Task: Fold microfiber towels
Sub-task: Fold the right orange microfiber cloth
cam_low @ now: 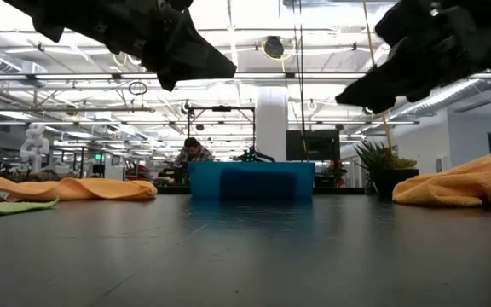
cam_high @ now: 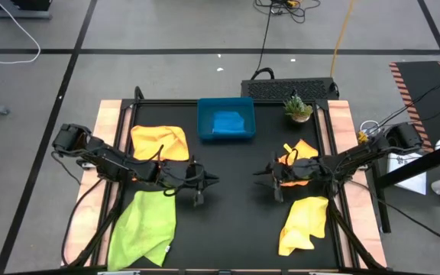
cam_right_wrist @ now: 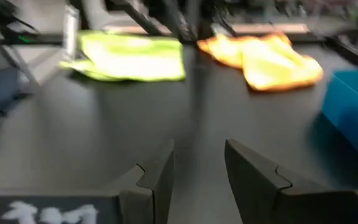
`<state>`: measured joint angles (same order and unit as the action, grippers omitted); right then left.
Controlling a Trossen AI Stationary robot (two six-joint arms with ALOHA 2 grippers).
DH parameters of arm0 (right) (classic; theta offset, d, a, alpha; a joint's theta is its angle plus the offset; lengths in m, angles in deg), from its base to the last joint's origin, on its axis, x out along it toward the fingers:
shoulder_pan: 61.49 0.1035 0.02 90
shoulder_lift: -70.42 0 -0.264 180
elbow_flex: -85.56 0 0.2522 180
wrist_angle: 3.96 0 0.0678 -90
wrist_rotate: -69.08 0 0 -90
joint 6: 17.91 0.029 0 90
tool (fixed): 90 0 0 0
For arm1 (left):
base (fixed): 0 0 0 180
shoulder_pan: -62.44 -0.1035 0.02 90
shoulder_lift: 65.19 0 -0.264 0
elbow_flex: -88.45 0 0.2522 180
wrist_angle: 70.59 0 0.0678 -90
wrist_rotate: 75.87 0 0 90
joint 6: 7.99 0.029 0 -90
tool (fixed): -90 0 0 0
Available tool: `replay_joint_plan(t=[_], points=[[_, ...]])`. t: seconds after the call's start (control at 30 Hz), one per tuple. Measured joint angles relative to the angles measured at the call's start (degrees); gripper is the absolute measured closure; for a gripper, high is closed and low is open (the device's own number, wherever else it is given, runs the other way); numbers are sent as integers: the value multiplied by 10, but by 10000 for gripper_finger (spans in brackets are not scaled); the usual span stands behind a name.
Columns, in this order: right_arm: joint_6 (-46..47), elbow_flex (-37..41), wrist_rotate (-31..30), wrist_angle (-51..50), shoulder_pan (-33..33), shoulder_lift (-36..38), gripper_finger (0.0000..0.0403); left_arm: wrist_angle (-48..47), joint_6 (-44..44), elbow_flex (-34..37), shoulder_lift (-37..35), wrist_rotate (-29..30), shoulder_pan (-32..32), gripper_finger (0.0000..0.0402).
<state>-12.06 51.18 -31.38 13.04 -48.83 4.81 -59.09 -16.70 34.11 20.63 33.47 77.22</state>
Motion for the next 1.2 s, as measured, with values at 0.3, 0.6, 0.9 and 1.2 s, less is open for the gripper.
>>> replay_joint_plan(t=[0.3, 0.6, 0.9, 1.2], points=[[107, -143, -64, -388, -19, 7, 271, -2, 21, 0, 0, 2, -11, 362], [328, -198, -73, -690, -79, 23, 271, -18, 31, 0, 0, 2, -8, 362], [356, -146, 26, -680, -165, 20, 271, -18, 20, 0, 0, 2, -8, 362], [335, -79, 86, -581, -197, 20, 271, -20, 6, 0, 0, 2, -4, 362]])
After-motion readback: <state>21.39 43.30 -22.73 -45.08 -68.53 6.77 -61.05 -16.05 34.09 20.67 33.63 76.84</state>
